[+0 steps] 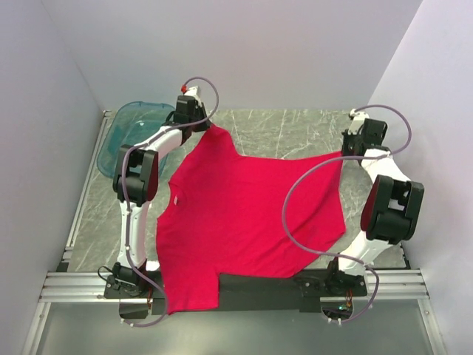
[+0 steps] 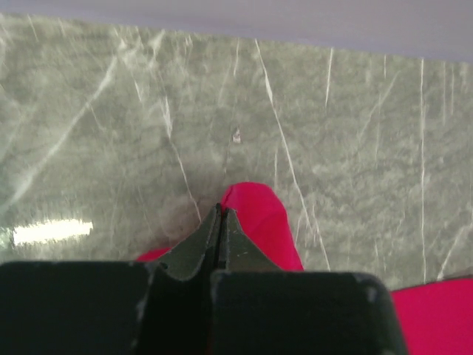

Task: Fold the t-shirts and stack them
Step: Flatten the tshirt out, then fold the tshirt

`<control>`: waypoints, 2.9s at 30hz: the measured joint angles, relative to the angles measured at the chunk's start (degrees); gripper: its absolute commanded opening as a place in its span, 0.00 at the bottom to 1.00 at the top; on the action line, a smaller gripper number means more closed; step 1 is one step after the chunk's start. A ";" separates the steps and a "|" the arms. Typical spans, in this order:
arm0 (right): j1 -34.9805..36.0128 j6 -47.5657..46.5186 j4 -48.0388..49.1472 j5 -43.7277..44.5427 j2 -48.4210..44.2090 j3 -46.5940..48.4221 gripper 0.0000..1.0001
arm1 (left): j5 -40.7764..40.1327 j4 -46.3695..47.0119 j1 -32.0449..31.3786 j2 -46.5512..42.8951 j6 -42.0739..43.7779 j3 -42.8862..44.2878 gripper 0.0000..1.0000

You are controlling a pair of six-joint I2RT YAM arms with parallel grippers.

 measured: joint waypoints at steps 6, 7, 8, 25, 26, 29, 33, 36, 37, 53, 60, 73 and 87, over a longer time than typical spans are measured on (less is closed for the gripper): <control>0.00 0.04 -0.46 0.20 3.87 7.50 0.00 | -3.30 -0.81 0.09 1.20 -0.11 4.17 0.00; 0.00 0.22 -0.66 0.17 4.98 9.09 0.00 | -4.42 -0.57 0.13 1.16 -0.04 4.22 0.00; 0.00 0.26 -0.87 0.17 6.23 10.67 0.00 | -5.79 -0.52 0.22 1.16 0.09 4.22 0.00; -0.02 1.09 -5.73 -2.56 14.62 20.68 0.00 | -6.69 1.18 1.64 0.31 2.49 4.37 0.00; -0.04 1.09 -5.73 -2.56 14.62 20.68 0.00 | -6.67 1.53 1.66 -0.24 2.67 3.26 0.00; -0.20 1.31 -5.77 -2.54 14.67 20.70 0.00 | -7.34 2.29 1.81 -2.19 3.39 0.22 0.00; -0.35 2.69 -6.34 -2.64 17.03 22.95 0.00 | -8.20 3.13 2.32 -4.24 3.87 -0.81 0.00; -0.33 4.20 -8.04 -2.38 21.03 26.82 0.01 | -8.92 4.15 2.60 -5.79 4.31 -1.38 0.00; -0.35 4.70 -8.63 -2.21 22.64 28.48 0.01 | -9.16 4.50 2.69 -6.27 4.42 -1.57 0.00; -0.11 5.01 -14.40 -2.84 29.90 36.04 0.00 | -6.43 4.39 2.91 -7.87 4.76 -0.39 0.00; -0.24 4.50 -12.20 -4.59 25.38 29.42 0.00 | -4.52 5.92 2.91 -8.02 4.79 -3.30 0.00; -3.04 4.70 -7.78 -10.23 18.75 21.29 0.00 | -2.58 7.89 2.91 -14.84 4.81 -13.68 0.00; -5.95 4.70 -6.99 -13.62 17.57 18.23 0.00 | -0.68 11.69 2.91 -27.78 4.79 -28.02 0.00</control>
